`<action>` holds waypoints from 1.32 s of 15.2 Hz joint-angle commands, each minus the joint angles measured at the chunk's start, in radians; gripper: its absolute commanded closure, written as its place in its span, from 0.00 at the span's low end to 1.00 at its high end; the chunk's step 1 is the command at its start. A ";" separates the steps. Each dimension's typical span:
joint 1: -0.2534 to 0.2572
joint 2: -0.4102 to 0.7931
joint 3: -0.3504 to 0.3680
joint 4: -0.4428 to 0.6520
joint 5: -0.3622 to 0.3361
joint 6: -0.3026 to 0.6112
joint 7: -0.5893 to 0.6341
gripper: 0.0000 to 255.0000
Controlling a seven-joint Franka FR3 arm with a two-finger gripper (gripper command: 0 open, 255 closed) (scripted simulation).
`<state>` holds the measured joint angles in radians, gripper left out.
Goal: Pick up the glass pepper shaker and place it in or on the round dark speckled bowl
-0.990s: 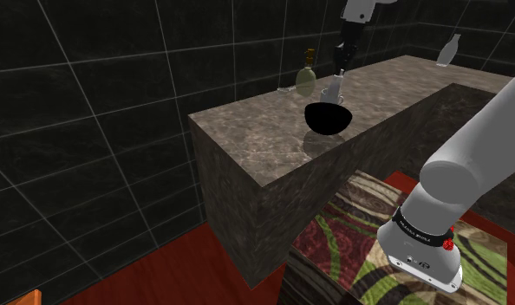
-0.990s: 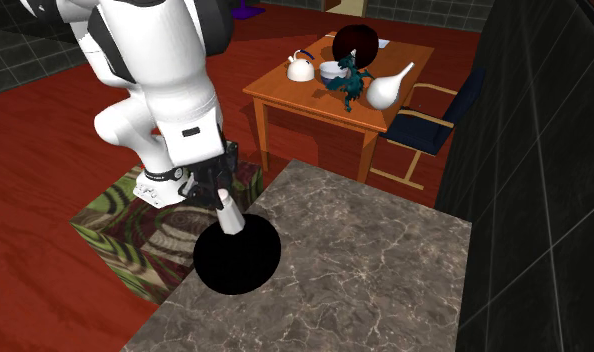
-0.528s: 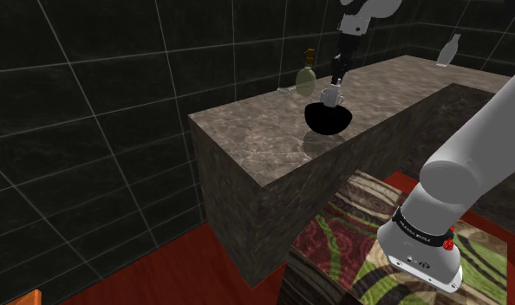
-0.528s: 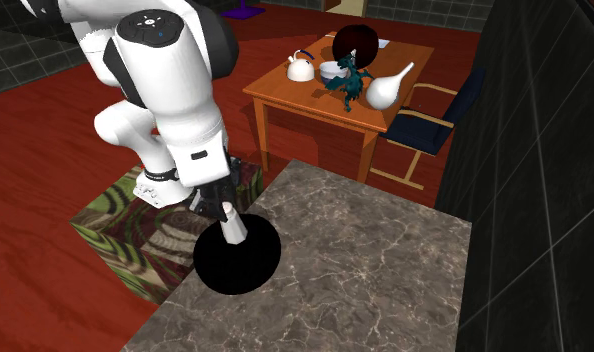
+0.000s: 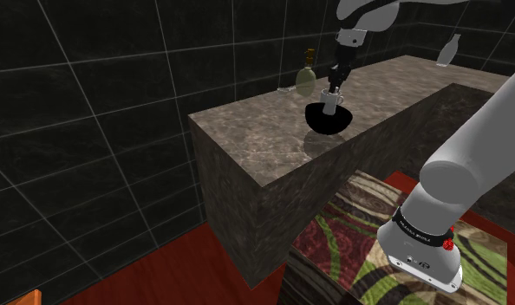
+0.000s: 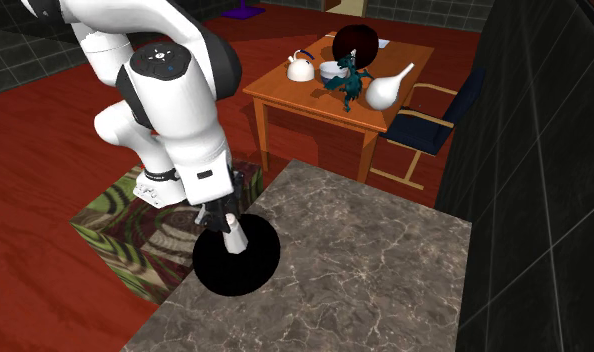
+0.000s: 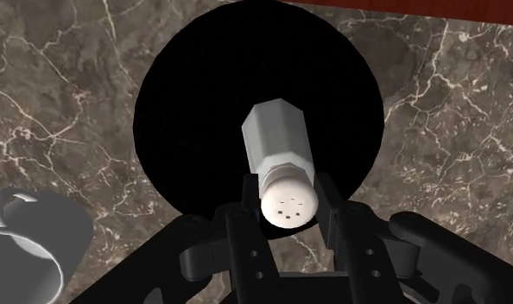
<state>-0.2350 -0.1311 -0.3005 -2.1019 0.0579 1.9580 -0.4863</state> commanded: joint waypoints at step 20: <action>-0.003 -0.013 -0.002 0.101 -0.008 -0.121 0.005 0.00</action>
<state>-0.2384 -0.1433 -0.3023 -2.0026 0.0503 1.8401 -0.4821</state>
